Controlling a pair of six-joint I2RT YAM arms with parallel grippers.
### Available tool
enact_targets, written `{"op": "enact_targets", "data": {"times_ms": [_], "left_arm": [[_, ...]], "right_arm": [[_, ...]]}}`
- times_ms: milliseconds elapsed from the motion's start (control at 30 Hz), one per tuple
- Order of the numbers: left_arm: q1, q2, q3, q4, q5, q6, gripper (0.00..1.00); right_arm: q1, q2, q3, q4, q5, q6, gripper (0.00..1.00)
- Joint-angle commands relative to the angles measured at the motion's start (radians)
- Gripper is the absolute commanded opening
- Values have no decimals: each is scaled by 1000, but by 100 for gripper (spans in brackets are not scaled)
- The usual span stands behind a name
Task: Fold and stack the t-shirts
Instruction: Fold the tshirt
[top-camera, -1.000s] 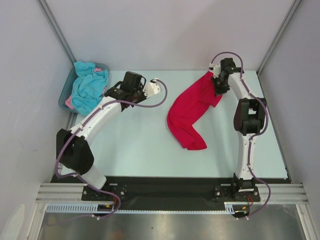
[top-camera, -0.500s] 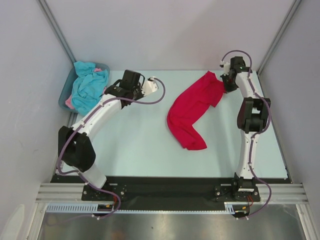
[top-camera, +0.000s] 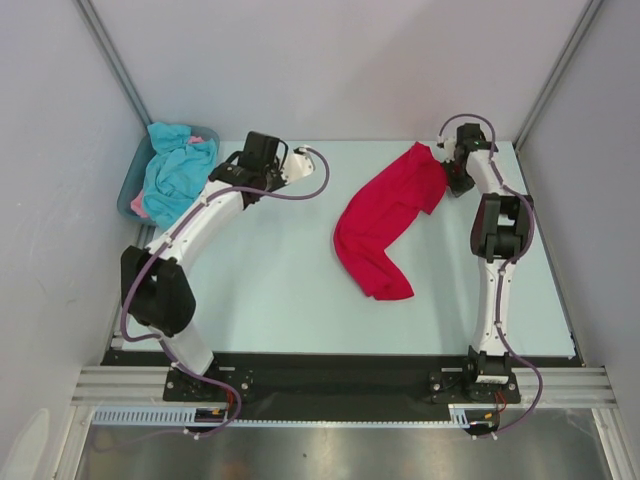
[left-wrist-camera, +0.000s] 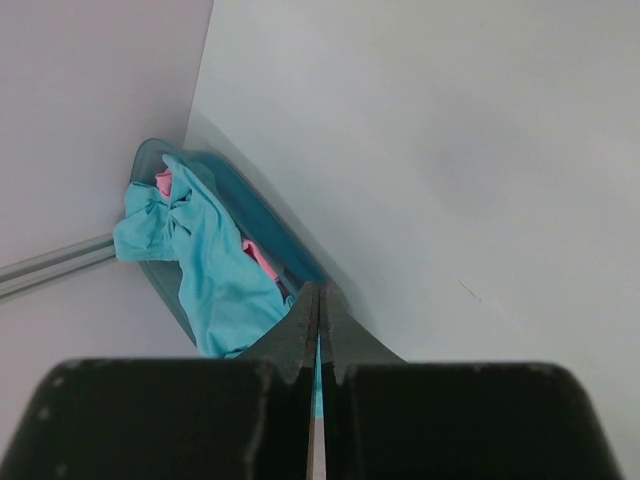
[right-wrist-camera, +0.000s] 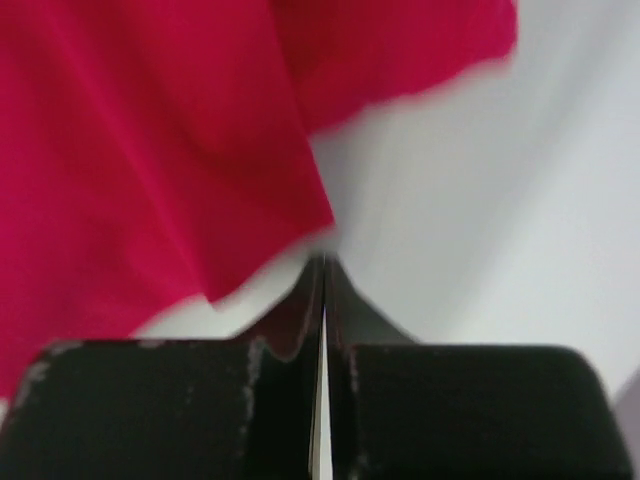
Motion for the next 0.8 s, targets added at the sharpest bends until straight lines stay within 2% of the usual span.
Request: {"op": "enact_targets", "data": {"times_ms": [0, 133, 333, 767], "left_arm": [[16, -3, 48, 14, -22, 20, 0], [30, -18, 40, 14, -28, 17, 0], [50, -49, 23, 16, -34, 18, 0], [65, -98, -38, 16, -45, 17, 0]], "right_arm": [[35, 33, 60, 5, 34, -33, 0], [47, 65, 72, 13, 53, -45, 0], [132, 110, 106, 36, 86, -116, 0], [287, 164, 102, 223, 154, -318, 0]]}}
